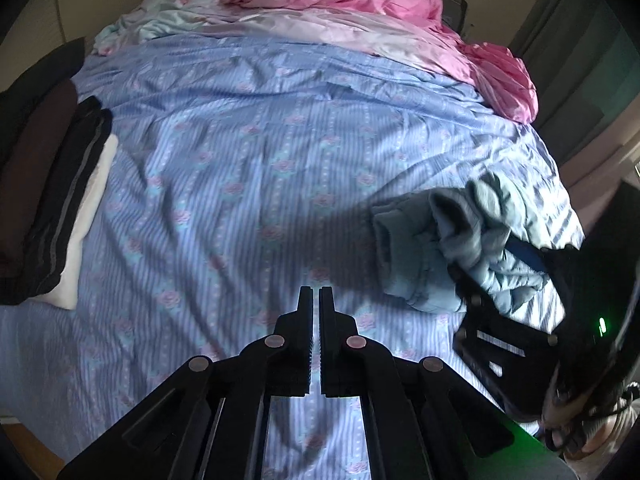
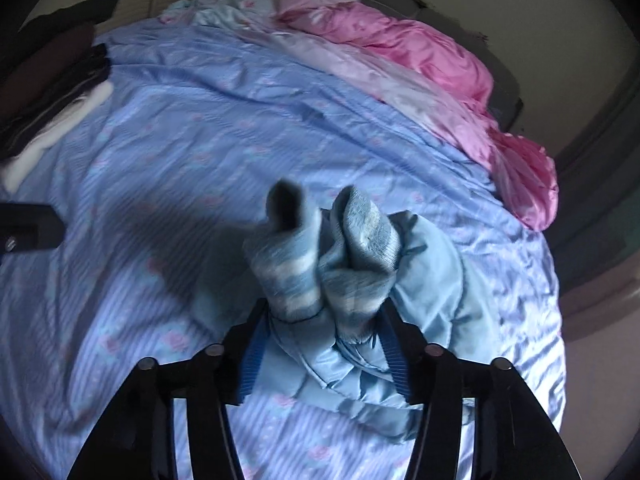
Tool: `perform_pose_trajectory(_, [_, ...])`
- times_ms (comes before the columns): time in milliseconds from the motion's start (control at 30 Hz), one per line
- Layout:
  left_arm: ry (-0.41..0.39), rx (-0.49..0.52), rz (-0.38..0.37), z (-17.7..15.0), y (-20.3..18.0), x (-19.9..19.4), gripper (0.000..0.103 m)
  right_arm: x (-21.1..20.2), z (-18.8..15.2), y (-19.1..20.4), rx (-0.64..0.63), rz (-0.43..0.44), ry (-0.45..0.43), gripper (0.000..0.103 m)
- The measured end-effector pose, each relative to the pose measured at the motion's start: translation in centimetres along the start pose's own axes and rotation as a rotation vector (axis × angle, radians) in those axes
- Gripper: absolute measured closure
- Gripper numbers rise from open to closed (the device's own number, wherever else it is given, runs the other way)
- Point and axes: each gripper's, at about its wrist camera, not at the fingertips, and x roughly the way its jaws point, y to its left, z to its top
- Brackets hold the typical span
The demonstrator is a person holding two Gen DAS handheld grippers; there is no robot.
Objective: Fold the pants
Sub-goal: 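Lift the cuff with the right tool and fold it over the jacket, then close the left tool on the folded jacket's cuff end while the right tool presses its body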
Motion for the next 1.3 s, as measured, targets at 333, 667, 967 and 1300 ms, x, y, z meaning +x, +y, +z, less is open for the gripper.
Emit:
perform_pose_trajectory(333, [-0.055, 0.044, -0.064, 0.7, -1.9, -3.1, 0.092, -5.9, -0.4, -0.9, 0.022, 0.169, -0.108, 0.046])
perform_pose_trajectory(667, [-0.066, 0.173, -0.301, 3.8, -11.0, -2.1, 0.065, -7.1, -3.7, -13.0, 0.279, 0.018, -0.094, 0.036])
perform_pose_trajectory(967, [0.035, 0.086, -0.349, 6.2, -13.5, 3.3, 0.06, -1.3, -6.7, -21.1, 0.558, 0.036, 0.02, 0.036])
perform_pose_trajectory(1300, [0.106, 0.043, -0.297, 6.0, -13.2, 6.6, 0.06, 4.3, -8.1, -21.4, 0.567, 0.09, 0.118, 0.036])
